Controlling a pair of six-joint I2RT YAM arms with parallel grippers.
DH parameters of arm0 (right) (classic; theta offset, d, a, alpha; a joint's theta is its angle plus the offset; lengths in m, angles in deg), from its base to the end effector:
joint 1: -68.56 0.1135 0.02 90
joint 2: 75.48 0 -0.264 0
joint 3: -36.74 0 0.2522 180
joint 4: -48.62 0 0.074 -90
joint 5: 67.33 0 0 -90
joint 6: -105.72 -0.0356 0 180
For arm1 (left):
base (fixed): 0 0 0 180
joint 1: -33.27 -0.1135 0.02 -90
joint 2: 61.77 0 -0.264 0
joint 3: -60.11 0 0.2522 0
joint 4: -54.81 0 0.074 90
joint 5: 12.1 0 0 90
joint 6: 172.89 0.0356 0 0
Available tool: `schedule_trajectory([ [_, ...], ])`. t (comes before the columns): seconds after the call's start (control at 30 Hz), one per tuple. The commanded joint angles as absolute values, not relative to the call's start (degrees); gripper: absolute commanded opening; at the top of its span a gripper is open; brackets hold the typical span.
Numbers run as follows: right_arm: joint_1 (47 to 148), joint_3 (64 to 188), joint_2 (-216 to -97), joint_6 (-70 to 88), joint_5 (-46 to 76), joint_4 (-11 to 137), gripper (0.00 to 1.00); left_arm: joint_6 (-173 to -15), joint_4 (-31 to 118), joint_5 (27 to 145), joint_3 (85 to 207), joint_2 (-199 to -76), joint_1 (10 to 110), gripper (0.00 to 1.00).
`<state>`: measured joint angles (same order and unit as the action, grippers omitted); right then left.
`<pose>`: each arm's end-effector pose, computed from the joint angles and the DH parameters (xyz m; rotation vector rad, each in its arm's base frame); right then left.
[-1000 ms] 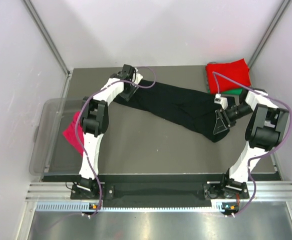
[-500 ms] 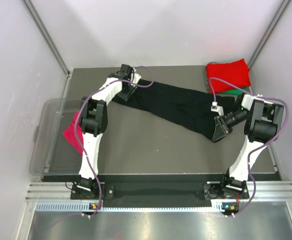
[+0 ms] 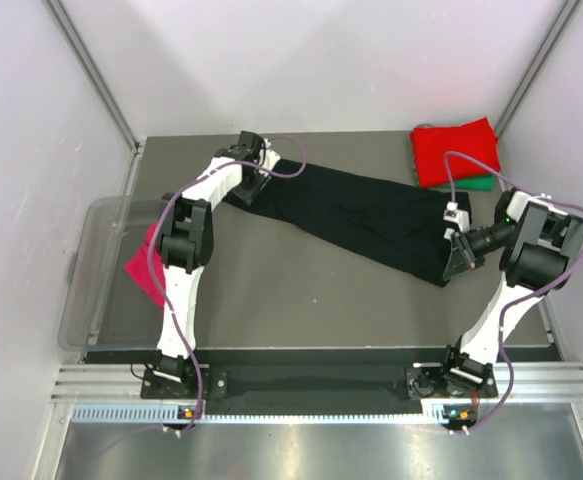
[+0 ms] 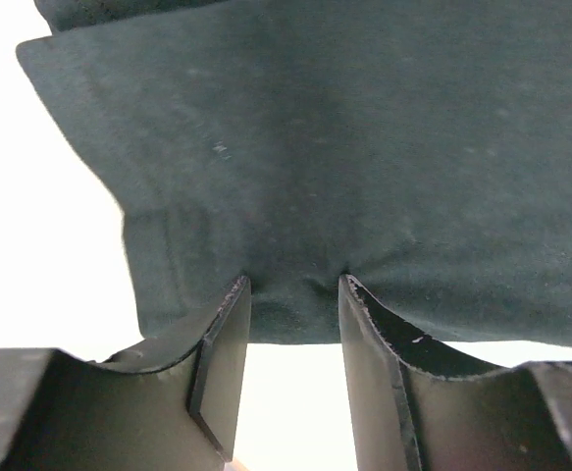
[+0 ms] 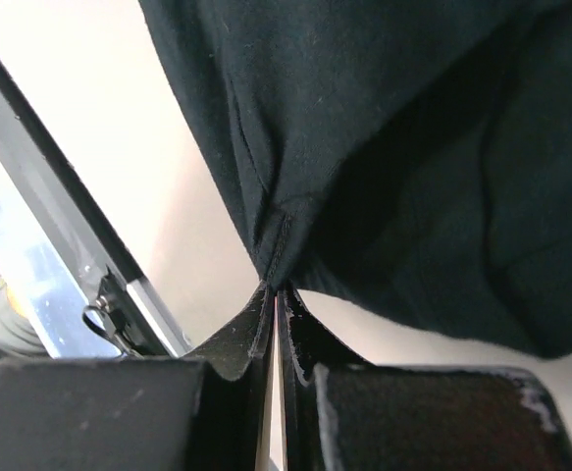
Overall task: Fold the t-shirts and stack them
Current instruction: Fold the tshirt
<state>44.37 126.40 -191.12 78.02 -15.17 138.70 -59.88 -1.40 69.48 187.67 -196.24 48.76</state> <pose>0.2973 -0.1096 0.1493 -0.7012 2.7073 1.1381 0.4877 -0.1298 0.1741 0.8370 2.5394 0.2383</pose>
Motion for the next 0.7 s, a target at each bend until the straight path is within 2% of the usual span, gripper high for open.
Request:
schedule_trajectory([
  [0.0,41.58,128.29,-188.6,81.9,-13.8,146.76,0.0,-58.1,0.97,69.03,184.89,-194.05,47.69,0.46],
  [0.43,39.29,127.76,-190.1,82.51,-13.1,146.67,0.0,-56.26,-2.54,73.33,184.53,-192.38,45.4,0.45],
  [0.67,39.11,126.45,-189.13,82.6,-13.45,145.79,0.01,-57.22,-4.56,71.84,181.37,-190.09,45.23,0.43],
])
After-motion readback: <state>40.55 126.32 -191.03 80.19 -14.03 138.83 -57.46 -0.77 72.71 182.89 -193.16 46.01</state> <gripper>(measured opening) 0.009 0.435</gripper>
